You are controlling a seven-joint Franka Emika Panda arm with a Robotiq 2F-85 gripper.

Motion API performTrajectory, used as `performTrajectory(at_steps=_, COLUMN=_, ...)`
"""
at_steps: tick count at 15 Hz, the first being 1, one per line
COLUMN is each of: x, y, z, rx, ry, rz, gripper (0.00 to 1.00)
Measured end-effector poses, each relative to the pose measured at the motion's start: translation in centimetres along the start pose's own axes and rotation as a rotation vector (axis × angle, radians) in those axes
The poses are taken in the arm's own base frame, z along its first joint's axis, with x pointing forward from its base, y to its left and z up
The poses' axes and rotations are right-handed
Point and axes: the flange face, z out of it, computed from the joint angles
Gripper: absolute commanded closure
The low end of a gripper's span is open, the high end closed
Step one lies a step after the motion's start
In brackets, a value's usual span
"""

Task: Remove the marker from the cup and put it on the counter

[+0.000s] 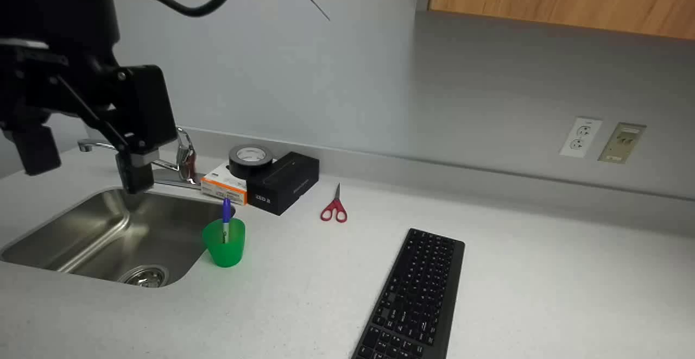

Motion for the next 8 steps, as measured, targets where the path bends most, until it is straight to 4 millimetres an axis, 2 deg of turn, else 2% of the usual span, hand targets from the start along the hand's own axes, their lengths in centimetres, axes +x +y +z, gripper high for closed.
performTrajectory(at_steps=6, x=0.2, y=0.0, z=0.1, rx=0.000, ry=-0.003, rz=0.000, gripper=0.00)
performTrajectory(at_steps=8, x=1.3, y=0.0, z=0.3, rx=0.001, ry=0.001, rz=0.003, gripper=0.00)
